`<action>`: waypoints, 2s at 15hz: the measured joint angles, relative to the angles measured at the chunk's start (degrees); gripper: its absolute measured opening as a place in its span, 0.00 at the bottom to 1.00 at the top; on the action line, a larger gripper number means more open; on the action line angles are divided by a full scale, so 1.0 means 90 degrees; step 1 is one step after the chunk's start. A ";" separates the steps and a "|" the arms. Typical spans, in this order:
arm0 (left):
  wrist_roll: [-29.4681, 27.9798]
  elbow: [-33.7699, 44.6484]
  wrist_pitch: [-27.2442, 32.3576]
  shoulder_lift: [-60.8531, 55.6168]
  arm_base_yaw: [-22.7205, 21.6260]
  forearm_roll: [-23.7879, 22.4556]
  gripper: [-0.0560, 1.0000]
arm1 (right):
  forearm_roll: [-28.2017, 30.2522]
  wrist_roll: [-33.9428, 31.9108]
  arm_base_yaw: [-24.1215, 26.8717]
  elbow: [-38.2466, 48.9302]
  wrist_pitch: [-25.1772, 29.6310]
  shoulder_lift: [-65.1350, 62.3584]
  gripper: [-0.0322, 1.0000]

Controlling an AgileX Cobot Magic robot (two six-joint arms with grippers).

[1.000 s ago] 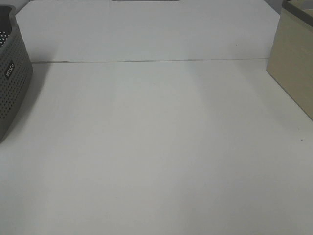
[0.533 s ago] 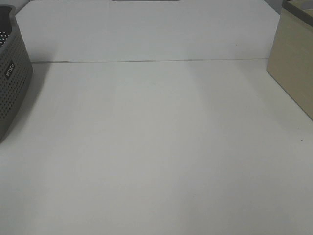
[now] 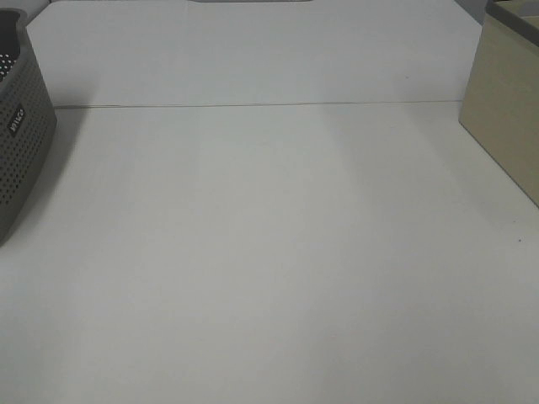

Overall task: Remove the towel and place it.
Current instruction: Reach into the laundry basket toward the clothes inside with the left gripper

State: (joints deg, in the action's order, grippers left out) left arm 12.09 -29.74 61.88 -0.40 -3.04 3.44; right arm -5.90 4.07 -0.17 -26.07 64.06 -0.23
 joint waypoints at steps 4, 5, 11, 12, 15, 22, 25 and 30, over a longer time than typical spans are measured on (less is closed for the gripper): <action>0.0000 0.0000 0.0000 0.0000 0.0000 0.0000 0.96 | 0.0000 0.0000 0.0000 0.0000 0.0000 0.0000 0.58; 0.0000 0.0000 0.0000 0.0000 0.0000 0.0000 0.96 | 0.0000 0.0000 0.0000 0.0000 0.0000 0.0000 0.58; 0.0089 -0.0185 0.0127 0.0255 0.0000 0.0000 0.96 | 0.0000 0.0000 0.0000 0.0000 0.0000 0.0000 0.58; 0.0382 -0.0401 0.0223 0.0535 0.0000 0.0000 0.96 | 0.0000 0.0000 0.0000 0.0000 0.0000 0.0000 0.58; 0.1713 -0.1439 0.0344 0.2094 0.0000 -0.0006 0.96 | 0.0000 0.0000 0.0000 0.0000 0.0000 0.0000 0.58; 0.3992 -0.3973 0.0503 0.5131 0.0000 -0.0535 0.96 | 0.0000 0.0000 0.0000 0.0000 0.0000 0.0000 0.58; 0.4323 -0.5354 0.0516 0.6850 0.0000 -0.1706 0.96 | 0.0000 0.0000 0.0000 0.0000 0.0000 0.0000 0.58; 0.4482 -0.6003 0.0318 0.8639 -0.0006 -0.3559 0.96 | 0.0000 0.0000 0.0000 0.0000 0.0000 0.0000 0.58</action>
State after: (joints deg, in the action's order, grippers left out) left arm 52.43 -83.77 64.74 77.35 -3.09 -28.59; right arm -5.90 4.07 -0.17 -26.07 64.06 -0.23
